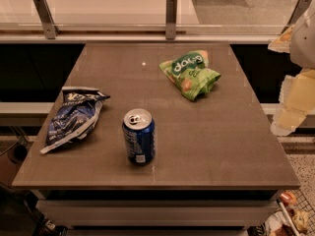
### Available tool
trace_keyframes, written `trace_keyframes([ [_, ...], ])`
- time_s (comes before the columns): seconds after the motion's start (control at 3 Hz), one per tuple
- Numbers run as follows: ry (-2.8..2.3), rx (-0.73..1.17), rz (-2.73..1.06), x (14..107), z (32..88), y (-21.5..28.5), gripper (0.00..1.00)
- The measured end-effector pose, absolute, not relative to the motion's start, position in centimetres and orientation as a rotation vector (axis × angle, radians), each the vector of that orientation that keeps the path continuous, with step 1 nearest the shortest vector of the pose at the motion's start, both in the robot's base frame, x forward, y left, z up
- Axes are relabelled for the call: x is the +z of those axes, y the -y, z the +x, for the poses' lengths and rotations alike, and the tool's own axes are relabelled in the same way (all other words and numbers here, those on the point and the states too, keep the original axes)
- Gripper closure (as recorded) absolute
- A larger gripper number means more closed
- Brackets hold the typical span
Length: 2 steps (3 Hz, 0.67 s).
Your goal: Knock pepsi can over
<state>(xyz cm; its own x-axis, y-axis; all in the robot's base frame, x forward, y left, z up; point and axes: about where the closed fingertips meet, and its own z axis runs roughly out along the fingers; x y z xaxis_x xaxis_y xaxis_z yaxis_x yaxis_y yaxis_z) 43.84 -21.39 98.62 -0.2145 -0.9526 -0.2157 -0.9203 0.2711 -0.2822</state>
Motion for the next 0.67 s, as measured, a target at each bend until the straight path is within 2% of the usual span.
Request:
trace_keyframes([
  [0.67, -2.158, -0.061, -1.683, 98.52, 43.54, 20.81, 0.00],
])
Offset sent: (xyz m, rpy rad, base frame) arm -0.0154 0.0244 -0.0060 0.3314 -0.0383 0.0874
